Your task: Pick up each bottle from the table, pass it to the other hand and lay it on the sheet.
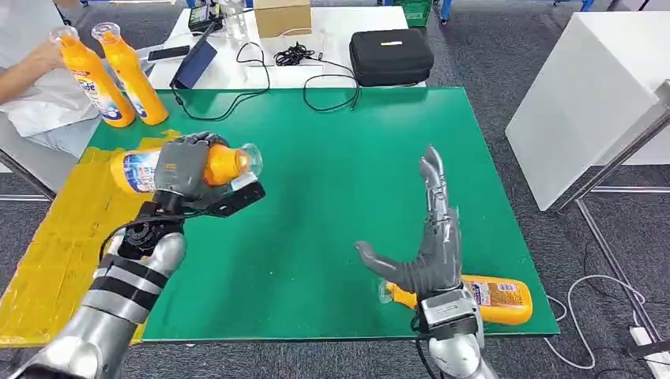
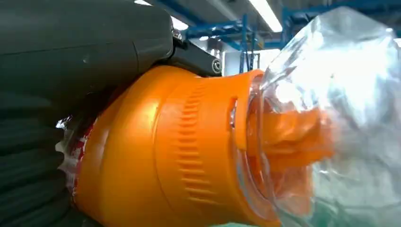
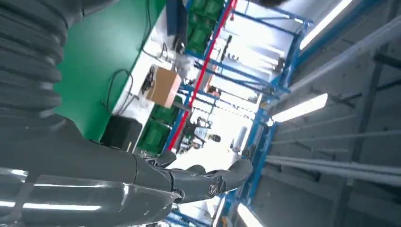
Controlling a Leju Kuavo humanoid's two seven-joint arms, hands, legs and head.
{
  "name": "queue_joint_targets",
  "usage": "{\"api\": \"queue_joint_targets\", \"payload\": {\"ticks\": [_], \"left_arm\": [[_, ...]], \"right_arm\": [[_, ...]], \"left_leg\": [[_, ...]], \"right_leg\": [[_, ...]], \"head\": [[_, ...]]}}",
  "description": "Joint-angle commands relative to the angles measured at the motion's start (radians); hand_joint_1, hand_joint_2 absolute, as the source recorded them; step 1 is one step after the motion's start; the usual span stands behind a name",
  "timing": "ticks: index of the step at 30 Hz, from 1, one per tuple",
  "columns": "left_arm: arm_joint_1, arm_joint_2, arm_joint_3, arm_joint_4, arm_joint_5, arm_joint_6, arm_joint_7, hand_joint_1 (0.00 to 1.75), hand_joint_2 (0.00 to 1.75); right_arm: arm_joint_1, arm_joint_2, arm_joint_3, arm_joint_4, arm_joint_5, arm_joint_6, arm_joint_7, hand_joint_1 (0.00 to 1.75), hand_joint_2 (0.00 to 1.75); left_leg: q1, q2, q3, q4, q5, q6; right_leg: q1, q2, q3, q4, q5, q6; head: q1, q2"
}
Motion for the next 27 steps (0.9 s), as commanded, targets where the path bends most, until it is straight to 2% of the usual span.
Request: {"api": "queue_joint_targets", "payload": {"ticks": [1, 4, 6, 14, 16, 17, 18, 24, 27], "left_arm": [[-0.157, -0.014, -0.049, 0.499, -0.007, -0.067, -0.04, 1.75, 1.75], [-0.146, 0.007, -0.059, 0.582, -0.046, -0.063, -0.007, 1.75, 1.75], [-0.142, 0.017, -0.046, 0.635, -0.055, -0.066, 0.02, 1.75, 1.75], [-0.132, 0.026, 0.05, 0.721, -0.013, -0.131, 0.066, 1.75, 1.75], [-0.117, 0.024, 0.059, 0.719, -0.013, -0.109, 0.073, 1.75, 1.75], [-0.117, 0.024, 0.059, 0.719, -0.013, -0.109, 0.073, 0.05, 1.75], [-0.111, 0.021, 0.065, 0.718, -0.015, -0.093, 0.082, 0.0, 1.75], [-0.109, -0.007, 0.129, 0.698, -0.032, 0.005, 0.168, 0.0, 1.75], [-0.094, -0.029, 0.196, 0.657, 0.026, 0.043, 0.126, 0.0, 1.75]], "right_arm": [[0.032, -0.052, -0.134, -0.055, 0.027, -0.018, 0.019, 0.0, 1.75], [0.068, -0.073, -0.19, -0.058, 0.033, -0.021, 0.026, 0.0, 1.75], [0.086, -0.075, -0.215, -0.054, 0.028, -0.007, 0.036, 0.0, 1.75], [0.066, -0.086, -0.201, 0.008, 0.047, 0.075, 0.076, 0.0, 1.75], [0.062, -0.087, -0.192, 0.022, 0.058, 0.087, 0.086, 0.0, 1.75], [0.062, -0.087, -0.192, 0.022, 0.058, 0.087, 0.086, 0.0, 1.75], [0.058, -0.093, -0.181, 0.036, 0.075, 0.101, 0.101, 0.0, 1.75], [0.007, -0.127, -0.079, 0.151, 0.225, 0.163, 0.177, 0.0, 1.75], [0.021, -0.132, -0.061, 0.152, 0.27, 0.144, 0.187, 0.0, 1.75]], "left_leg": [[0.001, -0.002, 0.006, -0.001, -0.003, -0.001], [0.001, -0.001, 0.009, -0.002, -0.003, 0.0], [0.0, 0.0, 0.005, -0.001, -0.001, 0.0], [0.001, 0.002, 0.005, 0.0, -0.003, -0.001], [0.0, 0.002, 0.002, -0.001, -0.002, 0.0], [0.001, 0.002, 0.005, -0.001, -0.003, -0.001], [0.0, 0.002, 0.004, -0.001, -0.002, 0.0], [0.001, 0.004, 0.007, -0.001, -0.003, -0.001], [0.001, 0.001, 0.005, -0.001, -0.002, 0.0]], "right_leg": [[0.001, -0.004, 0.007, 0.0, -0.003, -0.001], [0.001, -0.003, 0.009, -0.001, -0.004, -0.001], [0.0, -0.001, 0.004, -0.001, -0.002, 0.0], [0.002, 0.001, 0.005, 0.0, -0.002, -0.001], [0.001, 0.001, 0.002, -0.001, -0.001, -0.001], [0.001, 0.001, 0.005, -0.001, -0.002, -0.001], [0.001, 0.001, 0.004, -0.001, -0.002, -0.001], [0.001, 0.002, 0.008, -0.002, -0.001, -0.001], [0.001, 0.0, 0.005, -0.002, 0.0, -0.001]], "head": [[0.0, 0.0], [0.0, 0.0], [0.0, 0.0], [0.0, 0.0], [0.0, 0.0], [0.0, 0.0], [0.0, 0.0], [0.0, 0.0], [0.0, 0.0]]}}
